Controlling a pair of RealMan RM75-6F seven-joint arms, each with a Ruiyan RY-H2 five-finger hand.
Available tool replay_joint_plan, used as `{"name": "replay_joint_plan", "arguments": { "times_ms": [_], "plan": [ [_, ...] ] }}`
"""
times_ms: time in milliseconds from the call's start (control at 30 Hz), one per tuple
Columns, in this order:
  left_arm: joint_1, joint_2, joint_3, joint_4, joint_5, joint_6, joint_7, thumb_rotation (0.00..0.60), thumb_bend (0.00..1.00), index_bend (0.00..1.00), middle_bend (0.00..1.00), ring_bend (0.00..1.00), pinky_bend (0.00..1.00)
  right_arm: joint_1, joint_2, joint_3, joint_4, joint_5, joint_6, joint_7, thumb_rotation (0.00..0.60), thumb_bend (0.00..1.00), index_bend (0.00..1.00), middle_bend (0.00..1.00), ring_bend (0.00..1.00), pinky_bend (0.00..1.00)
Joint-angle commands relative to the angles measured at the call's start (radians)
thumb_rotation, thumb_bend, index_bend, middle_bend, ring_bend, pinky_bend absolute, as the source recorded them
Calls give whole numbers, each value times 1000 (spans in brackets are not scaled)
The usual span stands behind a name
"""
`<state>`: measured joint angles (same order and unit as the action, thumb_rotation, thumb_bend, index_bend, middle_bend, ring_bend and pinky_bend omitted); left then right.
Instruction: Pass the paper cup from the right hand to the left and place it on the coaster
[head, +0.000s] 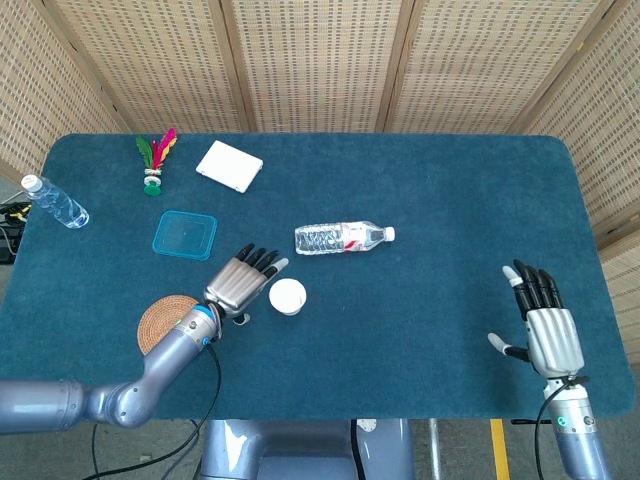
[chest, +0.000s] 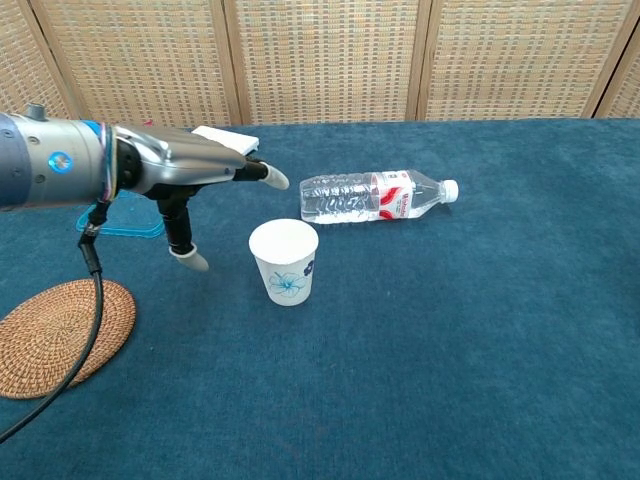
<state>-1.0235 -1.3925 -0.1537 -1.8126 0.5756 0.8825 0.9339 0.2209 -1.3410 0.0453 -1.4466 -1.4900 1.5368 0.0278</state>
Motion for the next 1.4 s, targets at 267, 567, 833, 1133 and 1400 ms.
{"name": "replay_joint_plan", "arguments": {
  "times_ms": [267,567,833,1133,1400],
  "plan": [
    [-134,-115,27,86,-135,42,60,600,206,0,0,0,0,-8,2,19,19,7,-24,39,600,84,0,0,0,0],
    [-180,-157,43,131,-179,55,59,600,224,134,0,0,0,-13,3,31,27,8,-35,60,600,84,0,0,0,0],
    [-184,-159,63,131,-171,62,20,600,305,278,0,0,0,-18,4,38,25,-1,-35,67,600,84,0,0,0,0],
    [-169,-135,85,119,-145,66,-31,600,385,337,0,0,0,-24,4,43,19,-8,-33,64,600,84,0,0,0,0],
    [-114,-35,98,32,-45,118,-111,600,385,336,0,0,0,-28,7,47,14,-14,-34,63,600,84,0,0,0,0]
  ]
}}
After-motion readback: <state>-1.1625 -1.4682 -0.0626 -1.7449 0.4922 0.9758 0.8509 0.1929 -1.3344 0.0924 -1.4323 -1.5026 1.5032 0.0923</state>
